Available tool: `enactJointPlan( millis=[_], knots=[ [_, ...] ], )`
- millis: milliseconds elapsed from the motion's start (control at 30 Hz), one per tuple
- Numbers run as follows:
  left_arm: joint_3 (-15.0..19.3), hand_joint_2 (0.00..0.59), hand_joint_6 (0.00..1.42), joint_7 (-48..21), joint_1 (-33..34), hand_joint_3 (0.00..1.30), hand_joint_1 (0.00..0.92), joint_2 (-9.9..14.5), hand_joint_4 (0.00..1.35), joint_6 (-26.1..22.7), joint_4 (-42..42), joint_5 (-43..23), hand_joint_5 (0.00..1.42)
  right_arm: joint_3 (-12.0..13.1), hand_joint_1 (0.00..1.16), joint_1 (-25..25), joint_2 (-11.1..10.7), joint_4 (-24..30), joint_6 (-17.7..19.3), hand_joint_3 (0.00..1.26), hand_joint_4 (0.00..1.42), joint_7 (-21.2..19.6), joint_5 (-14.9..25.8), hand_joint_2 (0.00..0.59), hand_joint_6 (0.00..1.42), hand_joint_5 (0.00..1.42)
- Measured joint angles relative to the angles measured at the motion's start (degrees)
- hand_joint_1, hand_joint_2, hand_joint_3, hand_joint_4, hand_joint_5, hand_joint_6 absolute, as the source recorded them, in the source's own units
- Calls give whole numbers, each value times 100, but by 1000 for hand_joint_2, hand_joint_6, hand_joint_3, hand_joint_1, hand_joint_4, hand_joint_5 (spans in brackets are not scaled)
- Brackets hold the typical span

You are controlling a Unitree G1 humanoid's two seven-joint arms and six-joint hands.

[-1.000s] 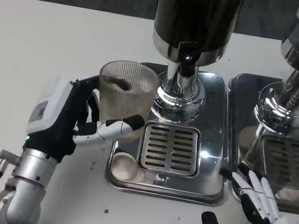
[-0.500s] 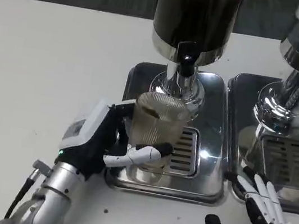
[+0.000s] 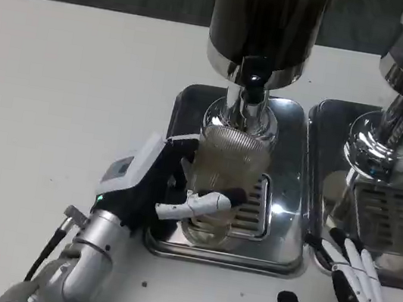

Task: Grasp the cup under the faucet to collect the drink, then remove the cup.

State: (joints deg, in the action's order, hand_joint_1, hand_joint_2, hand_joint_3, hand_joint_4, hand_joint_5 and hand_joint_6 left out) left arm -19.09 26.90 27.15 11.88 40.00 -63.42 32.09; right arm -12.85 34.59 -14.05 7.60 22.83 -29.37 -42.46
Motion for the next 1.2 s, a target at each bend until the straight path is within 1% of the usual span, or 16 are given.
enactJointPlan(
  millis=[67, 200, 333, 433, 733, 867, 1100, 1200],
  knots=[
    [-5, 154, 862, 0, 35, 579, 244, -18, 706, -19, -42, -1, 900, 5, 255, 17, 1, 4, 0, 209, 74, 0, -4, 388, 221, 39],
    [-6, 159, 817, 1, 82, 561, 239, -54, 687, -41, -105, -8, 881, 14, 253, 44, 1, 11, 0, 209, 74, 0, -4, 388, 225, 39],
    [-6, 163, 718, 1, 130, 540, 225, -82, 655, -51, -166, -10, 843, 25, 251, 59, 2, 14, 0, 209, 74, -1, -4, 387, 228, 39],
    [-5, 163, 678, 1, 191, 533, 224, -126, 638, -77, -233, -17, 832, 26, 250, 59, 3, 14, 0, 209, 74, -1, -4, 387, 229, 39],
    [-1, 167, 659, 2, 216, 536, 210, -155, 657, -78, -261, -35, 842, 22, 248, 74, 23, 46, 0, 209, 74, -1, -6, 387, 230, 39],
    [-1, 167, 666, 1, 207, 545, 209, -98, 667, 3, -260, -34, 858, -15, 248, 53, 69, 168, -6, 209, 74, 3, -63, 387, 230, 41],
    [6, 169, 694, -1, 185, 552, 210, -8, 675, 130, -260, -37, 871, -91, 247, 23, 211, 191, -85, 209, 74, 21, -116, 387, 230, 48],
    [6, 170, 698, -2, 184, 552, 214, 26, 677, 163, -260, -36, 871, -113, 246, 26, 226, 192, -103, 209, 74, 20, -119, 387, 230, 49]
  ],
)
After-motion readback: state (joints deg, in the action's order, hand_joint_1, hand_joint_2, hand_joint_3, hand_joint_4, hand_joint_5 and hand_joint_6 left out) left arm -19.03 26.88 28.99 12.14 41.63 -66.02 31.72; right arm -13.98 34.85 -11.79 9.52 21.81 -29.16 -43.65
